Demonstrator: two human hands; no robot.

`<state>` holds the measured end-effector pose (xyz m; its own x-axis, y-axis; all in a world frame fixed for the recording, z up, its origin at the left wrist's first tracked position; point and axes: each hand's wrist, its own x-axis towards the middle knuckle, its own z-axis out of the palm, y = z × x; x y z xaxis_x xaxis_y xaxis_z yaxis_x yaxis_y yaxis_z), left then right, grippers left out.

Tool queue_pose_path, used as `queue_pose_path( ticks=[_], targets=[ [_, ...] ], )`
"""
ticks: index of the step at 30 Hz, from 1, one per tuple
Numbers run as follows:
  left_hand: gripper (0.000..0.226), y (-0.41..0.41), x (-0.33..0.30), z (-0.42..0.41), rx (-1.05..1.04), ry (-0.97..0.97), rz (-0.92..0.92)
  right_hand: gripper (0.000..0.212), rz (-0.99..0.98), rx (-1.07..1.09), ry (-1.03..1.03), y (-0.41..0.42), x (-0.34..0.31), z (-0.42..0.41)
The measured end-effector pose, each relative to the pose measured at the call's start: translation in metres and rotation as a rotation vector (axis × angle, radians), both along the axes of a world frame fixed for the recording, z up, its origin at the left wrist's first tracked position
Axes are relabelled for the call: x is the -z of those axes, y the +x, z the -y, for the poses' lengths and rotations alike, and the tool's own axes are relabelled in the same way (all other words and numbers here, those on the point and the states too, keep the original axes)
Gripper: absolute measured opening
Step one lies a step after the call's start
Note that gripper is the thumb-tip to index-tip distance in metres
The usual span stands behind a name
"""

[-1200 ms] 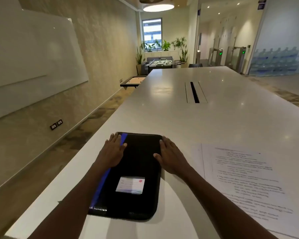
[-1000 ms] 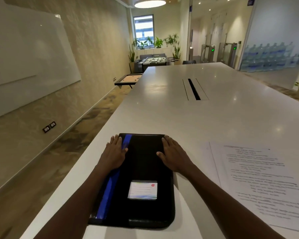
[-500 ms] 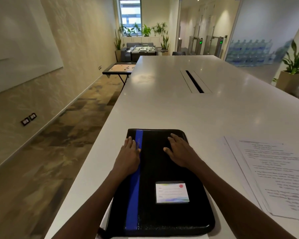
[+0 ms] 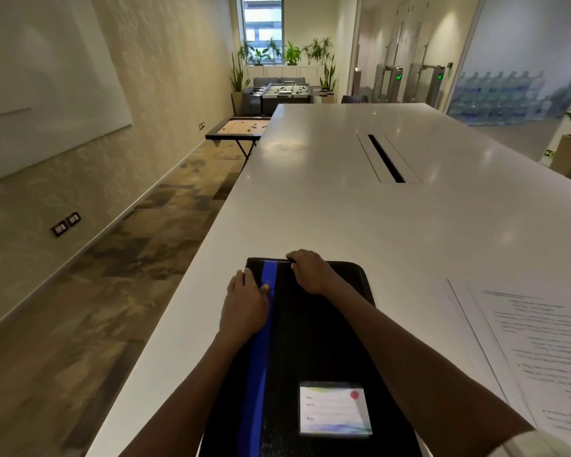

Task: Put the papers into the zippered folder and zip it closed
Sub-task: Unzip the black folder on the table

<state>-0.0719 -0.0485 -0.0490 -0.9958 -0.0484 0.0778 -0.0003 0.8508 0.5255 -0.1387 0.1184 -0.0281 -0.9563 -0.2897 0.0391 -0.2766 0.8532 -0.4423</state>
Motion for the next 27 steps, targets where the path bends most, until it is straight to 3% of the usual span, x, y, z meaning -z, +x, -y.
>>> queue_pose_path(
  ticks=[12,21,27],
  targets=[
    [0.059,0.002,0.007,-0.004,-0.046,-0.021,-0.032,0.037,0.108,-0.187,-0.079,-0.075,-0.004,0.028],
    [0.057,0.001,0.008,-0.003,-0.028,-0.054,-0.028,0.073,0.204,-0.404,0.181,-0.094,-0.015,0.048],
    [0.054,0.002,0.009,-0.001,-0.022,-0.064,-0.032,0.036,0.037,-0.424,0.104,-0.094,-0.011,0.054]
  ],
)
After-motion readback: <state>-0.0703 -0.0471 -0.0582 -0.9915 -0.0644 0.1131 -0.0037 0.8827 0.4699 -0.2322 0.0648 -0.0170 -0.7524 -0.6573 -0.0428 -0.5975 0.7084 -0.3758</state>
